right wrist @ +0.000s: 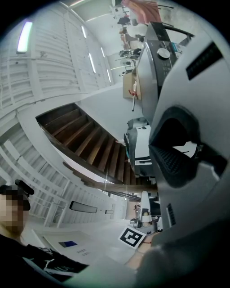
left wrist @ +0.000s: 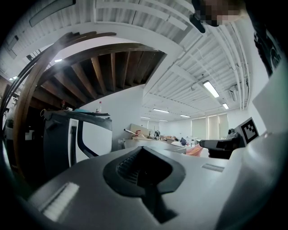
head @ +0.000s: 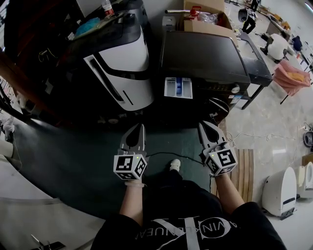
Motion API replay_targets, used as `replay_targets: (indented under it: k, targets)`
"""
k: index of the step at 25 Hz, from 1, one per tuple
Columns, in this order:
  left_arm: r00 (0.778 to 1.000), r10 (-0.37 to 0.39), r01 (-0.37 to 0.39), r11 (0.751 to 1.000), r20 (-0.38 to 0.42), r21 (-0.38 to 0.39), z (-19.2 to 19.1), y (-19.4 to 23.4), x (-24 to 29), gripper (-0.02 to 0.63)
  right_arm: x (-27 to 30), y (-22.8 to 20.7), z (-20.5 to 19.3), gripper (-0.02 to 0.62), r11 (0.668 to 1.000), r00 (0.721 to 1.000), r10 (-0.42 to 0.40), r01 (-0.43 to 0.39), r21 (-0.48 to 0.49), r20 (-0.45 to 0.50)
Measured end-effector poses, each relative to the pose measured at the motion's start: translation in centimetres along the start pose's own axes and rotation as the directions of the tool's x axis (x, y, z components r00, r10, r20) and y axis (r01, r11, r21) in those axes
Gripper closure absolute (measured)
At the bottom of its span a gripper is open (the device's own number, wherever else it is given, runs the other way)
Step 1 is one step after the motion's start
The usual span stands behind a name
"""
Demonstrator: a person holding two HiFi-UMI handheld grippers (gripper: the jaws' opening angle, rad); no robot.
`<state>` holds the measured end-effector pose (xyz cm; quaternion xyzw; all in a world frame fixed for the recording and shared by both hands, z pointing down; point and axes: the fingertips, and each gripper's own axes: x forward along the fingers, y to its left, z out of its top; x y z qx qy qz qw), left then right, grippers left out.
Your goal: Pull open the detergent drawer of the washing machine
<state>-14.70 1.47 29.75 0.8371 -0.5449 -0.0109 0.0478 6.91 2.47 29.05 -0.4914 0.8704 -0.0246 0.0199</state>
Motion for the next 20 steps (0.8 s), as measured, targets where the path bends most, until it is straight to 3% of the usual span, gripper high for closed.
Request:
replay_targets:
  k: [20]
  targets:
    - [1.0, 0.017, -0.017, 1.0, -0.01, -0.002, -0.5, -0.5, -0.9, 0.598, -1.3, -0.1, -0.3, 0.583, 1.0, 1.0, -0.001, 0.001, 0.006, 0.003]
